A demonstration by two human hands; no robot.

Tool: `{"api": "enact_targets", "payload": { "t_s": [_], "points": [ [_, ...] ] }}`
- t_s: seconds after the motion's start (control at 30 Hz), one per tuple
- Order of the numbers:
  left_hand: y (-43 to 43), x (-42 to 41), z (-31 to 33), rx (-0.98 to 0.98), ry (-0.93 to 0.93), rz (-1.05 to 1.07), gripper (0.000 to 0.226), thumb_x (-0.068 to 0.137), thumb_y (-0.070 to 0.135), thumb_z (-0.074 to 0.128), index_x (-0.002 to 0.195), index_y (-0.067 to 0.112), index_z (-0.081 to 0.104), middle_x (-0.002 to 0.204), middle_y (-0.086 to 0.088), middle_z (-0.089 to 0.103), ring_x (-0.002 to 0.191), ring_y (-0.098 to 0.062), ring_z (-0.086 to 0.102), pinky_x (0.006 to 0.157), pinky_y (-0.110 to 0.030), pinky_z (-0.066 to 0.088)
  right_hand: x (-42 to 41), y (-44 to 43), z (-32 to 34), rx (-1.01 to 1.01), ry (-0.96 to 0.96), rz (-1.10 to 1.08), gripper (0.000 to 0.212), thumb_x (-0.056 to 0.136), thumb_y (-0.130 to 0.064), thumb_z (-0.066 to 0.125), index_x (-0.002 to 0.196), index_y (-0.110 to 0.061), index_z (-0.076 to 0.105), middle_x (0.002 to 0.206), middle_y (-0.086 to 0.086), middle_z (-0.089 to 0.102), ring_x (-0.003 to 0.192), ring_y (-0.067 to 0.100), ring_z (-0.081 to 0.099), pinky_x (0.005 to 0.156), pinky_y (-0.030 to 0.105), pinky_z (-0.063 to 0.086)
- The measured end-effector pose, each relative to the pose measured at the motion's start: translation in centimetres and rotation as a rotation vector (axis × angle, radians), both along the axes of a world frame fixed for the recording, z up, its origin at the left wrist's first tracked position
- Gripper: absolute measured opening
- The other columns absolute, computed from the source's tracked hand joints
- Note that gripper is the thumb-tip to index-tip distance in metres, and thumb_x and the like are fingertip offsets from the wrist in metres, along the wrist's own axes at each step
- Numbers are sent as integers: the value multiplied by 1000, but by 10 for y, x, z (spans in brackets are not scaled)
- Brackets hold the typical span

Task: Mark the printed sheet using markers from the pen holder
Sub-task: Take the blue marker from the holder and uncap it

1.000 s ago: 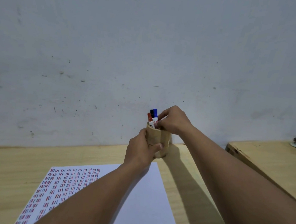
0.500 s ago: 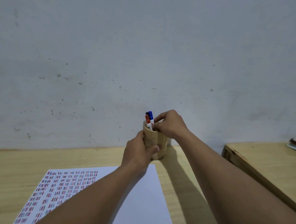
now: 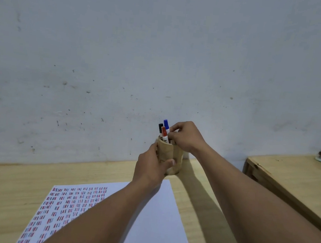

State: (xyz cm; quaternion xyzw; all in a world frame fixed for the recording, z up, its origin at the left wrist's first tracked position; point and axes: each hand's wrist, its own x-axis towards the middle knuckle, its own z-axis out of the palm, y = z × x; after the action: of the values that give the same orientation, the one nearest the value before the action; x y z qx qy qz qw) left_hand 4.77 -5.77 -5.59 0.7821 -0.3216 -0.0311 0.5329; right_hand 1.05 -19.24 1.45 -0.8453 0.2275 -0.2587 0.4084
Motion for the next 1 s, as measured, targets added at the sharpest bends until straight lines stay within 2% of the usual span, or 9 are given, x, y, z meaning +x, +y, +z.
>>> {"api": "enact_targets", "payload": {
  "t_s": [0.17,0.37,0.47,0.53,0.67,0.73,0.8,0.87,1.0],
  "points": [
    [0,-4,3,-3,34,2,60,76,35,83,129,22,57,116,6,70,105,-16,67,90,-37,58,-12,1,13,52,-116,-28,10,93,-19,70,97,-10,69,82,-1,64,69,9,58,59,21,42],
    [9,-10,12,67,55,18,54,86,23,74,135,17,51,120,-1,65,98,-17,60,76,-24,48,-37,20,39,32,-227,-24,16,97,-22,63,109,-13,59,79,-2,61,67,11,55,61,25,43],
    [21,-15,23,90,74,59,73,88,28,72,151,16,37,138,-10,57,123,-28,57,95,-35,49,-48,35,52,-2,-247,-14,18,101,-29,57,115,-17,56,89,4,68,73,12,62,64,27,49],
    [32,-18,33,64,49,88,69,91,26,69,152,17,37,142,-11,55,126,-26,56,98,-34,46,-54,48,58,-42,-258,-14,20,102,-32,56,117,-20,55,100,3,69,81,15,66,68,29,53],
    [59,-24,62,-57,22,135,42,97,17,58,139,19,51,127,-6,63,98,-15,60,75,-18,44,-69,74,62,-58,-228,25,14,102,-32,58,111,-22,59,92,-1,69,65,11,68,51,22,51],
    [74,-29,77,-116,5,129,37,98,10,51,133,20,55,116,-3,67,93,-14,63,65,-16,46,-73,85,60,-67,-162,45,7,98,-27,63,104,-23,63,86,1,73,69,20,72,60,35,59],
    [87,-32,90,-193,27,103,39,97,10,48,132,24,56,105,2,69,92,-14,69,74,-30,58,-78,96,58,-109,-85,59,6,95,-21,66,100,-24,67,87,3,74,77,26,72,67,37,56],
    [101,-37,100,-258,60,57,38,97,12,49,130,28,58,99,3,70,89,-13,73,81,-40,61,-84,107,57,-155,-40,73,7,94,-19,66,97,-24,69,90,3,73,78,25,69,68,33,50],
    [124,-45,111,-318,88,-32,25,95,10,61,117,16,71,94,-6,77,80,-16,76,76,-34,63,-95,128,61,-166,-18,141,4,93,-21,67,93,-22,72,82,1,69,66,17,63,69,33,52]
  ]
}}
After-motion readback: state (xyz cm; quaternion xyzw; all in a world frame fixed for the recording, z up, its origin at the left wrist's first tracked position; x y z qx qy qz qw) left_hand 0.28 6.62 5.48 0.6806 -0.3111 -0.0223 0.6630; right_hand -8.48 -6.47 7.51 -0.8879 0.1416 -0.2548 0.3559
